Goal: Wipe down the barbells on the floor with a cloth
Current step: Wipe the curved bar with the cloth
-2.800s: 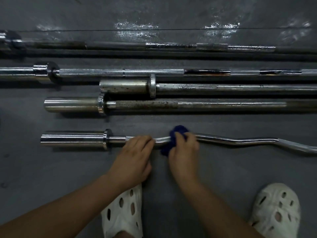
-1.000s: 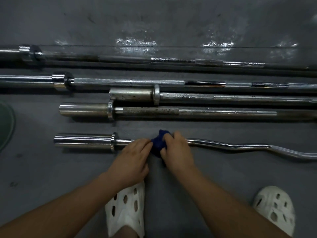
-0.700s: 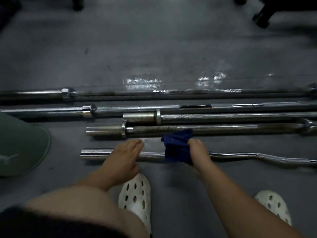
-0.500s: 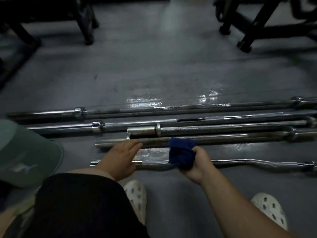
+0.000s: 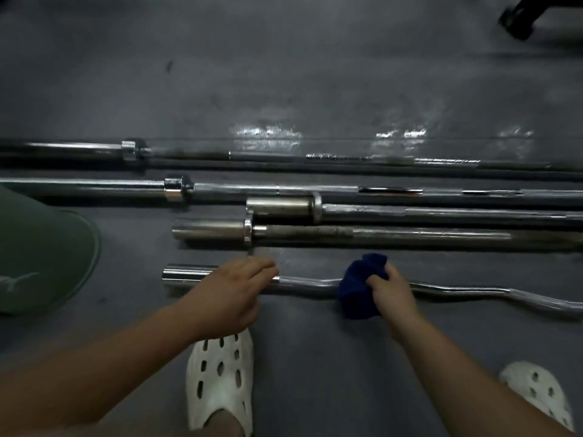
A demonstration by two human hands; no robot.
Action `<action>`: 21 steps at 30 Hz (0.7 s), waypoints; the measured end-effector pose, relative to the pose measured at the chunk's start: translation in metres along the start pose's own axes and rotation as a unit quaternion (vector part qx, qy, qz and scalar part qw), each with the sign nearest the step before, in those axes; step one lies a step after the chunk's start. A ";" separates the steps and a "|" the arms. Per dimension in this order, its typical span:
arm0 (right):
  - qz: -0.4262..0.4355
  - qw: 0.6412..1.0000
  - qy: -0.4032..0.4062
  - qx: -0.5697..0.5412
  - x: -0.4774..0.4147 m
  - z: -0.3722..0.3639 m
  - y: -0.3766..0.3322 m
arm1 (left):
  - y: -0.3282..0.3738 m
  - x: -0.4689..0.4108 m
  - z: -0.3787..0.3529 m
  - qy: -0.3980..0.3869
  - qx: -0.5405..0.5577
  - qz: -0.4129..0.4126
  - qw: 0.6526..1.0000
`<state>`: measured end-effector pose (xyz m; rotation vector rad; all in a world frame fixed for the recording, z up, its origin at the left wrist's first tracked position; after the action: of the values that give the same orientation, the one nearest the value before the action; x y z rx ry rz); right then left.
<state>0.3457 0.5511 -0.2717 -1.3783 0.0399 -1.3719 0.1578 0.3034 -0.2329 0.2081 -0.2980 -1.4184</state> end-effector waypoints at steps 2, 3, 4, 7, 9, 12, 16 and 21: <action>0.036 0.996 0.045 0.067 -0.019 -0.010 0.011 | -0.008 -0.007 -0.017 -0.016 0.018 0.005 1.000; 0.043 0.992 0.072 0.091 -0.023 -0.019 0.017 | -0.012 -0.010 -0.024 -0.020 0.025 0.009 0.999; 0.051 0.984 0.103 0.138 -0.024 -0.032 0.024 | -0.015 -0.013 -0.031 -0.023 0.032 0.017 0.999; 0.169 0.914 0.157 0.333 0.005 -0.101 0.039 | -0.023 -0.018 -0.048 -0.025 0.069 0.059 0.996; 0.299 0.855 0.117 0.409 0.028 -0.135 0.031 | -0.024 -0.019 -0.054 -0.021 0.085 0.080 0.993; 0.364 0.795 0.077 0.479 0.006 -0.114 0.028 | -0.025 -0.012 -0.057 -0.021 0.075 0.081 0.994; 0.194 0.877 0.194 0.395 -0.006 -0.098 0.027 | -0.033 -0.002 -0.062 -0.025 0.081 0.086 0.993; 0.364 0.833 -0.032 0.416 0.027 -0.155 0.029 | -0.035 -0.002 -0.064 0.008 0.115 0.132 0.984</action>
<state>0.2637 0.4233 -0.3221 -0.5447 -0.0677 -0.5506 0.1455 0.2984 -0.3042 0.3560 -0.4604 -1.1174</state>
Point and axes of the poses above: each hand's wrist, its own x-axis away from the middle knuckle, its own z-axis out of the back of the hand, y = z × x, the point moved 1 cm from there along -x, towards the middle knuckle, and after that the axes turned 4 degrees about -z, right-handed, at the moved point
